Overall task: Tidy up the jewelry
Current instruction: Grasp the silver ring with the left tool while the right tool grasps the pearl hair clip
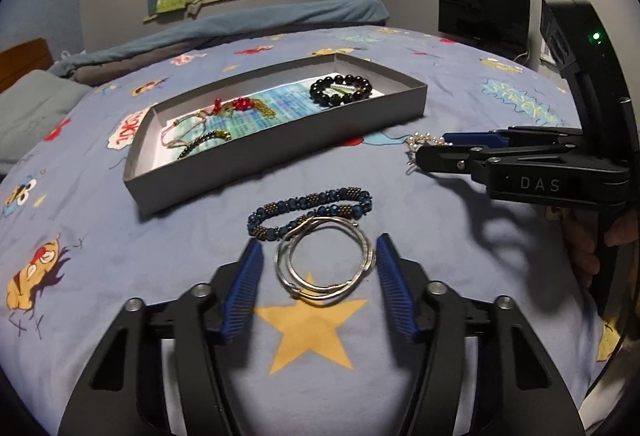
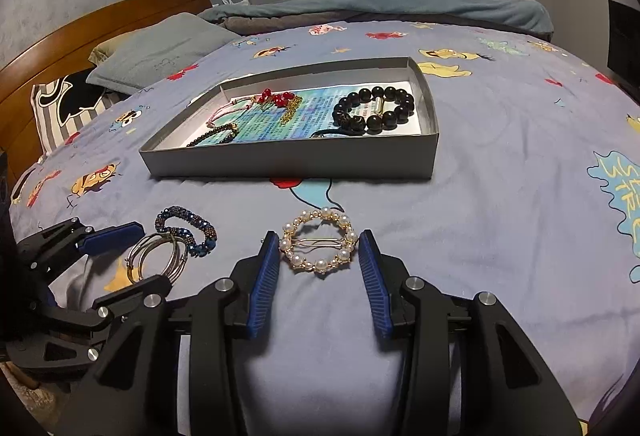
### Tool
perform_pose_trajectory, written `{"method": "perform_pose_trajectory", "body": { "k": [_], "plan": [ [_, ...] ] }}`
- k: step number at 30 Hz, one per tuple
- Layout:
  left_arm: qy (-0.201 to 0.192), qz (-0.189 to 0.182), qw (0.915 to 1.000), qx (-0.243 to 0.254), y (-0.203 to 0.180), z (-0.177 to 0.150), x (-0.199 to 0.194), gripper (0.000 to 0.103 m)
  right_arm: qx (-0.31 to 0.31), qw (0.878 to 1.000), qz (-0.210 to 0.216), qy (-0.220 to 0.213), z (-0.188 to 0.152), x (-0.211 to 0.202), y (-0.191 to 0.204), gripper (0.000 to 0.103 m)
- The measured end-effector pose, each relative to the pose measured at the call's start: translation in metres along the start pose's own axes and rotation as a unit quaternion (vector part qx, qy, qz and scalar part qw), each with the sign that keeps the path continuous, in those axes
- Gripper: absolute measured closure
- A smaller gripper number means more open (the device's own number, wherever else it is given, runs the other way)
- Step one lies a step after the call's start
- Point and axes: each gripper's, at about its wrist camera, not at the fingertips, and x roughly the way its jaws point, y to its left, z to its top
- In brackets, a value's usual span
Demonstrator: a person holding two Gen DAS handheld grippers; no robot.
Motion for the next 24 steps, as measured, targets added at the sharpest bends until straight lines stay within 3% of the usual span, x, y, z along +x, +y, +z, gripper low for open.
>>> {"method": "perform_pose_trajectory", "body": {
  "k": [2,24],
  "plan": [
    [0.000,0.000,1.0000,0.002,-0.001,0.000,0.000,0.055,0.002,1.000,0.001,-0.001,0.000,-0.001,0.000,0.062],
    [-0.037,0.019,0.9989,-0.021,0.011,0.007,-0.025,0.055,-0.017,0.999,-0.011,-0.042,-0.001,-0.024,0.005,0.062]
  ]
}}
